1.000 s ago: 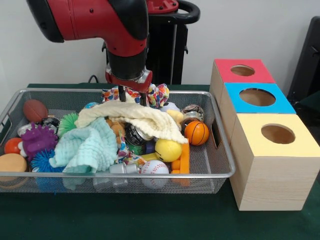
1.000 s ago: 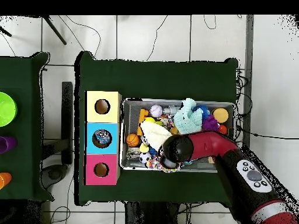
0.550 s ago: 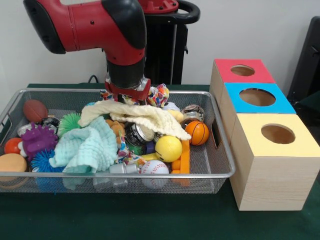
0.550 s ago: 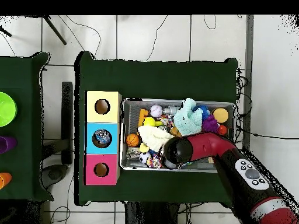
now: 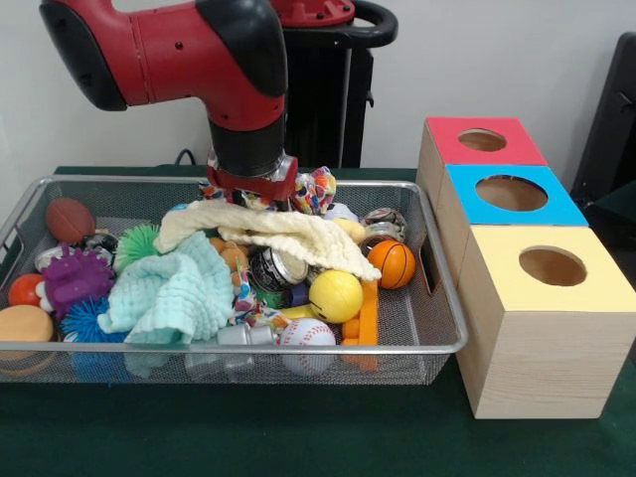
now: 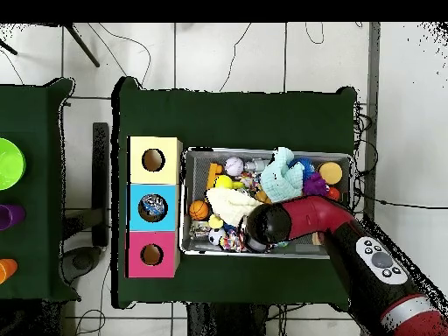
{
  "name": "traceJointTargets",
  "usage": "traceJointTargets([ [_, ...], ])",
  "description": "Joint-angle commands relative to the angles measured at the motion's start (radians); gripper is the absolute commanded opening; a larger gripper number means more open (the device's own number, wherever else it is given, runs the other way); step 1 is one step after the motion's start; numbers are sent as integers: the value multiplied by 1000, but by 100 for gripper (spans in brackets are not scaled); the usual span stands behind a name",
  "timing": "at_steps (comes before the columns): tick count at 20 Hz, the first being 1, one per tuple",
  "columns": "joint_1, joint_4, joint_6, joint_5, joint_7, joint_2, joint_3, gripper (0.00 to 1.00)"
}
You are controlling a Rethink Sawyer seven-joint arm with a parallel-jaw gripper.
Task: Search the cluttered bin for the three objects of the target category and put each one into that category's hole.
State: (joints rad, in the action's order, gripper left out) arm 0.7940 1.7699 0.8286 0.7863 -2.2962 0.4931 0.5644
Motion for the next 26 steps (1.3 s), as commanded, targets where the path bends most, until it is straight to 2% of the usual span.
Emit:
traceJointTargets([
  [1, 1, -151, -290, 187, 334, -105, 132, 100],
  [7, -32, -191, -265, 206, 332, -90, 171, 100],
  [12, -61, -218, -235, 213, 295, -81, 178, 100],
  [19, -61, -217, -264, 238, 292, -88, 205, 100],
  [22, -71, -219, -288, 239, 242, -83, 208, 100],
  [26, -93, -232, -260, 230, 234, -71, 207, 100],
])
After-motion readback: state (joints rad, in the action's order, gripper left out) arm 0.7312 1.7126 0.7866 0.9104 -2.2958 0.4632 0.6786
